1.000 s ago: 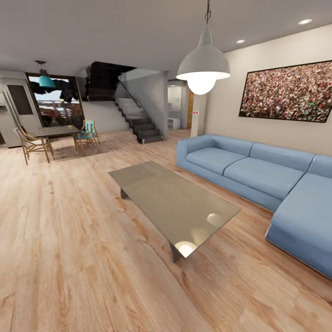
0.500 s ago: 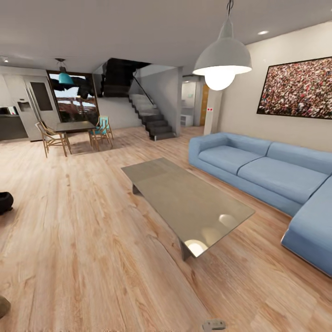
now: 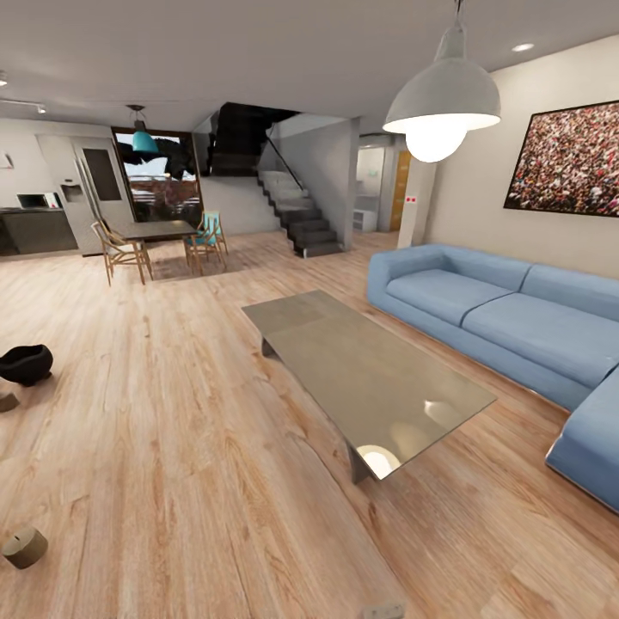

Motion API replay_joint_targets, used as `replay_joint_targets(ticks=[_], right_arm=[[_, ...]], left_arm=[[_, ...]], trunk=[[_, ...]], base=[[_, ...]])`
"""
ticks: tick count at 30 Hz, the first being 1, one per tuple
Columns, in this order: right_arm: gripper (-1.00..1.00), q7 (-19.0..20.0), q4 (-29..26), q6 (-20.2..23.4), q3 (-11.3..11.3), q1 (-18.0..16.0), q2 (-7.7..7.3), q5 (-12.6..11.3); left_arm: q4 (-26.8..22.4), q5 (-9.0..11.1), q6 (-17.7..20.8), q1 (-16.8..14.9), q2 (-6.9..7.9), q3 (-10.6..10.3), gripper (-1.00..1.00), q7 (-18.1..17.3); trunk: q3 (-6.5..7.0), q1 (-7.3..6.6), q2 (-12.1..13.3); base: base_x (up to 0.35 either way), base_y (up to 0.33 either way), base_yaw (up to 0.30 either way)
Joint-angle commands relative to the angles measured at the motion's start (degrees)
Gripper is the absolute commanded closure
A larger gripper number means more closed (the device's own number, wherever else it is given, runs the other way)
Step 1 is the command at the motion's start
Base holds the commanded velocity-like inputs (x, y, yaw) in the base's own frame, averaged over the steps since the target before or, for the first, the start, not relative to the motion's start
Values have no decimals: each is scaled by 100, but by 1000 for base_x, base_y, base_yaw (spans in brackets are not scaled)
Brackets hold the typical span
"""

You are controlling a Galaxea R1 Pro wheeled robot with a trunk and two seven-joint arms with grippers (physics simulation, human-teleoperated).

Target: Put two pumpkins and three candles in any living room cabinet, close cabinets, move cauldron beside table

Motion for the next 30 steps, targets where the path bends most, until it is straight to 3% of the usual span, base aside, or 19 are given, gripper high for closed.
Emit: replay_joint_targets(ticks=[1, 18, 30], right_arm=[[-100, 1, 28, -3, 3, 0, 0, -2], [-100, -2, 132, -18, 11, 0, 8, -4], [-100, -24, 197, -25, 141, 0, 27, 13]], left_arm=[[8, 0, -6, 0, 1, 0, -100, 0], [23, 4, -24, 0, -7, 0, -100, -7], [23, -8, -24, 0, -106, 0, -100, -5]], trunk=[[0, 0, 0], [-1, 0, 0], [-1, 0, 0]], base=[[0, 0, 11], [0, 0, 10], [0, 0, 266]])
